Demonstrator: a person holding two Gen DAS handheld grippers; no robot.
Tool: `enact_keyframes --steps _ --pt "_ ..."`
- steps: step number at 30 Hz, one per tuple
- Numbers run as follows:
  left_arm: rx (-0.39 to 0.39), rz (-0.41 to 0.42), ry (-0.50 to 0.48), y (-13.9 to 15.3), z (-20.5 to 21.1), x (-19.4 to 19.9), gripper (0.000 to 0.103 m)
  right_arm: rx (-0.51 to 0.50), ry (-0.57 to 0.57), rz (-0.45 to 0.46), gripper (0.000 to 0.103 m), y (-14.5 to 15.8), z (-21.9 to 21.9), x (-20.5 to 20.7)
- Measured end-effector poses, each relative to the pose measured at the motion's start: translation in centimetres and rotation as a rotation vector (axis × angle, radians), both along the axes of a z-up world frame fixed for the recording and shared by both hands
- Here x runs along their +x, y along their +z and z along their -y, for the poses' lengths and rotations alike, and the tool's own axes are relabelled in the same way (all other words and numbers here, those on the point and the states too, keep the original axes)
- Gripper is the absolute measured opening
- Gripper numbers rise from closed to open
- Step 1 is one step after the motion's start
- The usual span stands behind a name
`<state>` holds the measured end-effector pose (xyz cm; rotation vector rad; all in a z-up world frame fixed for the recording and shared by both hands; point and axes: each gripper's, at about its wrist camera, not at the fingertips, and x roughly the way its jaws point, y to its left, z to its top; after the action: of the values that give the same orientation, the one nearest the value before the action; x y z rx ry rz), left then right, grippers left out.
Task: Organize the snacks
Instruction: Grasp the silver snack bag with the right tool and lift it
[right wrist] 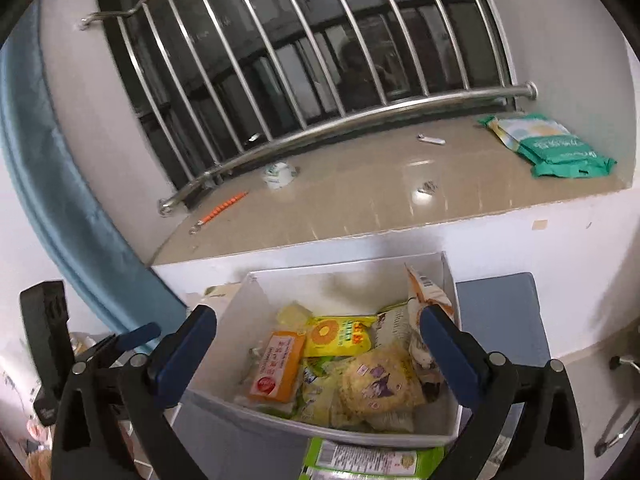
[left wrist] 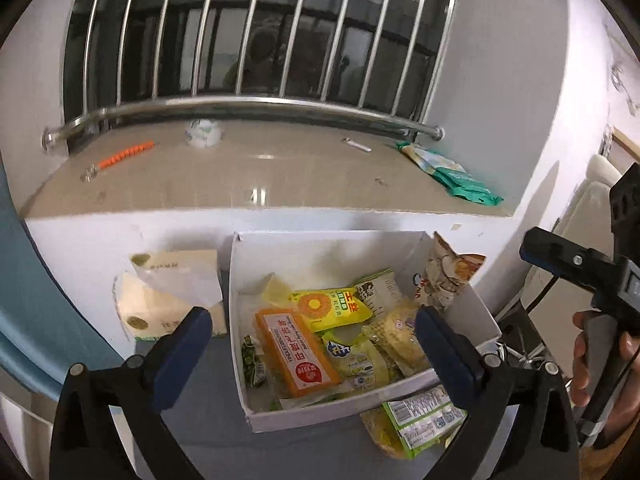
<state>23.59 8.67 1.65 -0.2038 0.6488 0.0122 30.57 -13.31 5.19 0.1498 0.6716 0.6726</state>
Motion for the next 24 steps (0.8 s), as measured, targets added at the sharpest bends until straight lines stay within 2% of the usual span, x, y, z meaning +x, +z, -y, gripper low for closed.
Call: enact_keyframes --steps 6,11,15,21,24 --pt "0.047 0.042 -0.085 1.2 2.7 -3.9 0.103 -0.025 0.066 0.102 0.103 1.0 1.8 -5.4" --pt "0.065 0.058 -0.167 0.3 5.3 -8.5 0.103 -0.053 0.064 0.183 0.103 -0.1 4.7 -10.7" --pt "0.019 0.084 -0.234 -1.6 6.6 -12.3 0.103 -0.079 0.025 0.19 0.103 -2.6 7.5 -14.1" --pt "-0.058 0.042 -0.212 -5.6 7.6 -16.2 0.103 -0.059 -0.054 0.131 0.103 -6.9 10.5 -16.7" --pt "-0.088 0.022 -0.213 -6.9 7.9 -17.5 0.103 -0.133 -0.094 0.115 0.103 -9.2 11.0 -17.1"
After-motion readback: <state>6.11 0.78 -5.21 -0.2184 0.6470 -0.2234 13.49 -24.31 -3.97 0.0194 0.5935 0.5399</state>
